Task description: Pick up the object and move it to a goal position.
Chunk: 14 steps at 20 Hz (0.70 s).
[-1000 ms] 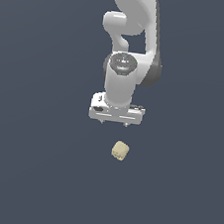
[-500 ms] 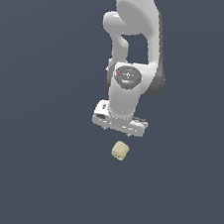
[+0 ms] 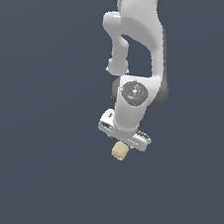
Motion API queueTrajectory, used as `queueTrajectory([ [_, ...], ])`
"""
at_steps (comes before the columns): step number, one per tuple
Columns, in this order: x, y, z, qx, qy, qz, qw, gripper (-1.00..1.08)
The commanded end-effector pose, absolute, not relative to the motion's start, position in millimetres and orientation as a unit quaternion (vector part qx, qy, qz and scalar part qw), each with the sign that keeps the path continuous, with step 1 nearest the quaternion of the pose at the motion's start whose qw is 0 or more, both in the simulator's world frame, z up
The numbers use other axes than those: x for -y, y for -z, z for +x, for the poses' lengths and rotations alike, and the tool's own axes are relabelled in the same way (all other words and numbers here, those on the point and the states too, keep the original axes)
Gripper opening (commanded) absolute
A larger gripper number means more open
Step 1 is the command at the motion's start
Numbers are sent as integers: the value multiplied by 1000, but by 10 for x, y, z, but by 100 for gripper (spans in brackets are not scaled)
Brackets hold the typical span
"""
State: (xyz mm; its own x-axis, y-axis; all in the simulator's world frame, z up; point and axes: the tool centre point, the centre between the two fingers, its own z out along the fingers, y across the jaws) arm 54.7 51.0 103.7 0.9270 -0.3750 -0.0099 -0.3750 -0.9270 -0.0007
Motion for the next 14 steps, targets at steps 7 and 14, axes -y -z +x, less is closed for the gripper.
queueTrajectory([
  [7, -603, -915, 661, -234, 0, -972, 0, 100],
  [14, -614, -888, 666, -236, 0, -972, 0, 100],
])
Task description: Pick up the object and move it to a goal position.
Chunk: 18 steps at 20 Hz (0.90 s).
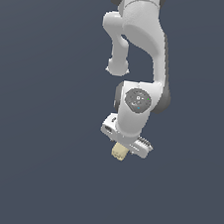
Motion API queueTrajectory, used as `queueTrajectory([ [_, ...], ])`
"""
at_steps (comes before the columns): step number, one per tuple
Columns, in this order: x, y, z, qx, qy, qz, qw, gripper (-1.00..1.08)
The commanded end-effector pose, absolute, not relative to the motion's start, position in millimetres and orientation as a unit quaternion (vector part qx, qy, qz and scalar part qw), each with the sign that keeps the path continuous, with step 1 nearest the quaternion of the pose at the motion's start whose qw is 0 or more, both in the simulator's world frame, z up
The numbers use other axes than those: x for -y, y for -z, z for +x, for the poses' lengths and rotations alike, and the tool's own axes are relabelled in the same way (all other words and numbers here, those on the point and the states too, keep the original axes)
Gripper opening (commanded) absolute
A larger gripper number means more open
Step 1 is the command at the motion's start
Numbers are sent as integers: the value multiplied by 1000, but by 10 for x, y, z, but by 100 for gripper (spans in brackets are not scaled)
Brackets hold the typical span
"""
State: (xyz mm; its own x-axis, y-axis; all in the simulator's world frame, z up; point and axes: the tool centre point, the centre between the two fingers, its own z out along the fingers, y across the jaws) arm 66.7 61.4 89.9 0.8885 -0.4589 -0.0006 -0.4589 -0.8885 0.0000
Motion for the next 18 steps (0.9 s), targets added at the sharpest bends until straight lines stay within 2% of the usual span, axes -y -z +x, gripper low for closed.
queueTrajectory([
  [1, -615, -868, 666, -236, 0, -972, 0, 100],
  [10, -614, -456, 657, -238, 0, -971, 0, 100],
  [16, -614, -401, 672, -238, 0, -971, 0, 100],
  [17, -614, -401, 672, -238, 0, -971, 0, -100],
  [18, -614, -401, 672, -238, 0, -971, 0, -100],
])
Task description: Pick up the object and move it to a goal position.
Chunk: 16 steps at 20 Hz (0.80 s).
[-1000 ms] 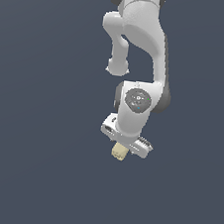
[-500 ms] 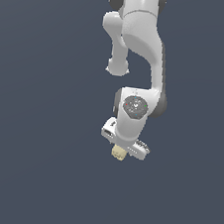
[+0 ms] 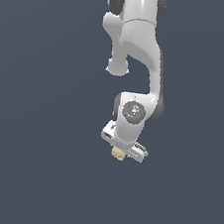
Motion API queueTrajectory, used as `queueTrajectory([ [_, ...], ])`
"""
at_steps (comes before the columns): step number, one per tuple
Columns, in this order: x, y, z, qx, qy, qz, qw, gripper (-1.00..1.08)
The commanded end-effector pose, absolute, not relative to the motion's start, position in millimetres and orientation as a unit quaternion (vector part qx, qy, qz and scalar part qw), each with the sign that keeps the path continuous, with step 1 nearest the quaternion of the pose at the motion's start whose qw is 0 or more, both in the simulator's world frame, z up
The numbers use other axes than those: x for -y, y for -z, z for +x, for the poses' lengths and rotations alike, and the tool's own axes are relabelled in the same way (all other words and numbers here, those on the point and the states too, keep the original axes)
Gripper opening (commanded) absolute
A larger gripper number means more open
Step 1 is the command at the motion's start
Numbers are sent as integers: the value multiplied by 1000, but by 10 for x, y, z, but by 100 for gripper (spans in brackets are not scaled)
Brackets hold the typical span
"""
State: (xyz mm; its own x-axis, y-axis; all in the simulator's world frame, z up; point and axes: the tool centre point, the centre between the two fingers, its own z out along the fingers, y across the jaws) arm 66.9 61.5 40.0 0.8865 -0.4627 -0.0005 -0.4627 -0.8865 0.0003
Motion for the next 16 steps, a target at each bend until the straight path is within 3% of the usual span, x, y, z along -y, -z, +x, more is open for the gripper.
queueTrajectory([
  [1, -614, -401, 672, 238, 0, 971, 0, -100],
  [16, -814, -424, 716, 238, 0, 971, 0, -100],
])
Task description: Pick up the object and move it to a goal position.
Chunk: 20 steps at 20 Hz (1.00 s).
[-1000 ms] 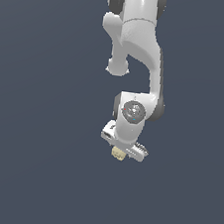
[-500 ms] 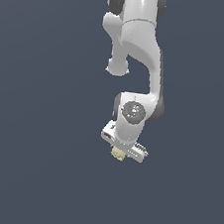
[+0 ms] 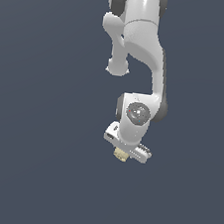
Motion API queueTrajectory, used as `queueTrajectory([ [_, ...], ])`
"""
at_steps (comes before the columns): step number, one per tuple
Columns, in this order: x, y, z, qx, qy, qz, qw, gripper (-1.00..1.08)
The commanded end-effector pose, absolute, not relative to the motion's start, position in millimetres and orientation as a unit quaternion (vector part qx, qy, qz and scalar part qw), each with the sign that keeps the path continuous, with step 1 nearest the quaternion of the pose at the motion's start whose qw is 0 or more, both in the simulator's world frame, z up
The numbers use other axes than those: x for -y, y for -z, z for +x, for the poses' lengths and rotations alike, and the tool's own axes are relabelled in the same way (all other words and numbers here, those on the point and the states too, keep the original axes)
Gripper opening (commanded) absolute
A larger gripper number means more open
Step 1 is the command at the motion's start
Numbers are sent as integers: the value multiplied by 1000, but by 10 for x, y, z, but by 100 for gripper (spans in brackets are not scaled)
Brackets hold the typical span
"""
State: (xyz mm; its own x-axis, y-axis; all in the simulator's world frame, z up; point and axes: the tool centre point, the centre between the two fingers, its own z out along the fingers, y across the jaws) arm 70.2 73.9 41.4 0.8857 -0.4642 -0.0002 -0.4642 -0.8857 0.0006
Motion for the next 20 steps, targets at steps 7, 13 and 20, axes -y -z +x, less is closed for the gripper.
queueTrajectory([
  [7, -1302, -479, 829, 238, 0, 971, 0, -100],
  [13, -1804, -535, 954, 238, 0, 971, 0, -100],
  [20, -2230, -582, 1071, 238, 0, 971, 0, -100],
])
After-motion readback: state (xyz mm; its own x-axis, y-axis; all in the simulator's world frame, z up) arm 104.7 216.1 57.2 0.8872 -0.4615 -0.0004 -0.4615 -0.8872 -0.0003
